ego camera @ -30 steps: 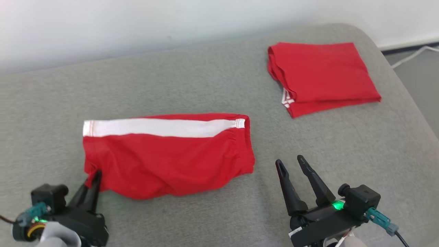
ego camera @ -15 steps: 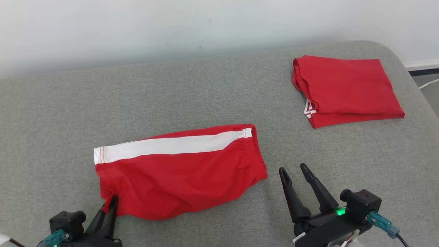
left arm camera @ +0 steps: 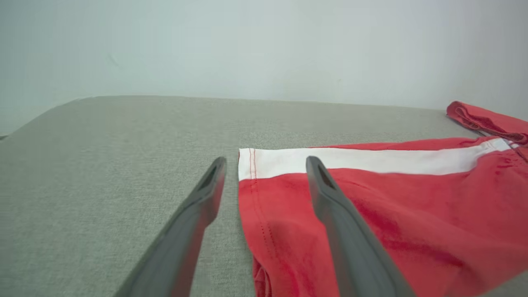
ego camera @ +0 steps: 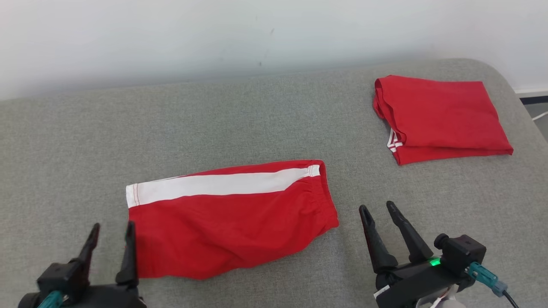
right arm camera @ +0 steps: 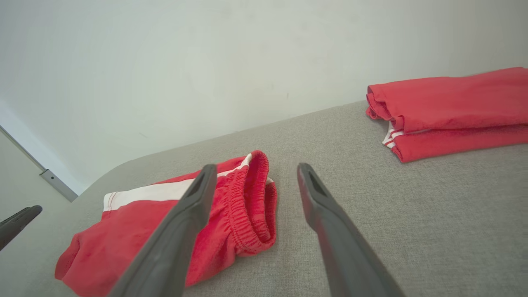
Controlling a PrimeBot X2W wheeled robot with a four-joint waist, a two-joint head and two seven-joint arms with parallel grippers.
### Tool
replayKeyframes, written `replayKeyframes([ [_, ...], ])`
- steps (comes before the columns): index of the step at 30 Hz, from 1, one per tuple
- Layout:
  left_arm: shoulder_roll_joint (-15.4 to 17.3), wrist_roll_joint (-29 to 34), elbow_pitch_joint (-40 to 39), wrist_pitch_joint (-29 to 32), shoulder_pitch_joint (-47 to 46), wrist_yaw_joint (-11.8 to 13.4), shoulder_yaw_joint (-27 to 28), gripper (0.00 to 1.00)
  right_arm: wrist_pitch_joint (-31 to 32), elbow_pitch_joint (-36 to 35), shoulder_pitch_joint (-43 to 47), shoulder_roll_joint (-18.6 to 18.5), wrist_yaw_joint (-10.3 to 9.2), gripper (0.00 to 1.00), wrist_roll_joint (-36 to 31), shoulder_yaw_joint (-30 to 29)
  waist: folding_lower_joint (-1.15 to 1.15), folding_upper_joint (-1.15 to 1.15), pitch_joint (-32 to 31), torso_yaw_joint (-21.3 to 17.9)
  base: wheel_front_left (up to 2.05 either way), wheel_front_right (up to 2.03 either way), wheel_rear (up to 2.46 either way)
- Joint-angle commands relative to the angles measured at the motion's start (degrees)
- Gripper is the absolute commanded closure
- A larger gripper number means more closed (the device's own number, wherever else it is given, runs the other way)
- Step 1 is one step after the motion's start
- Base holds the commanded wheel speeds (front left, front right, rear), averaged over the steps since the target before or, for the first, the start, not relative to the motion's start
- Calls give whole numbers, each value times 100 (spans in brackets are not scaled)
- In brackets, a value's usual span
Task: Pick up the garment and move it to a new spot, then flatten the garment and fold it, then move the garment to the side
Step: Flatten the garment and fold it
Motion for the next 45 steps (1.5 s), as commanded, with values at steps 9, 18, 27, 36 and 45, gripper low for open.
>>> replayKeyframes([
  [9,-430,1094,-1066,-28,1193,303,1144,0,-36,55,270,77,-1,0,-329,-248,0,0,-350,106,0,0,0],
  [18,-252,1460,-1247,-25,1914,254,1476,0,58,92,490,173,-1,0,-464,-484,0,0,-626,187,0,0,0],
  [27,-272,1188,-1040,49,2033,112,1447,0,311,137,666,352,-1,0,-848,-784,0,0,-798,398,0,0,0],
  [36,-470,1075,-956,-19,1805,-8,1667,0,408,152,708,500,-1,0,-1050,-940,0,0,-852,490,0,0,0],
  [45,-225,1157,-836,-28,1702,-607,1650,0,439,129,703,489,-1,0,-1069,-915,0,0,-900,507,0,0,0],
])
